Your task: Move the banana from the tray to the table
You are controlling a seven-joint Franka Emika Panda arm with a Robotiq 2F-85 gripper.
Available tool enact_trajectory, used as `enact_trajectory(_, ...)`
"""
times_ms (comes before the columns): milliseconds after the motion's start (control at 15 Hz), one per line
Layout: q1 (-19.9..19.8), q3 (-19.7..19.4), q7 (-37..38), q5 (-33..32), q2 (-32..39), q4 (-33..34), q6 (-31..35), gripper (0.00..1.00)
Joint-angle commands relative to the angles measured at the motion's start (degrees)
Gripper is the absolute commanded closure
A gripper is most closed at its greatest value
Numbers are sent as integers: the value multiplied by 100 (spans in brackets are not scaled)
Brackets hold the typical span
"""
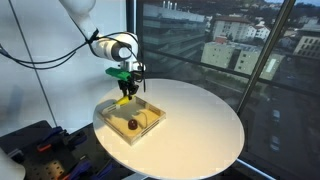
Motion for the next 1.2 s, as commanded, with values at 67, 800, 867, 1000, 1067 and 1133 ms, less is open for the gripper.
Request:
enact_trajectory(67,-66,29,39,-140,-453,-263,-109,84)
enact_trajectory(800,-146,10,52,-174,-1020,-513,-125,84)
enact_trajectory(867,-150,8,55,-179,-1057,-526,-125,84)
enact_trajectory(1000,-162,5,62,-196,-1118,-552,-133,84)
enact_trajectory(1067,-175,7,52,-199,-1135,-561,-146,84)
enact_trajectory(1133,-186,5,52,-203,-1147,-567,-158,84)
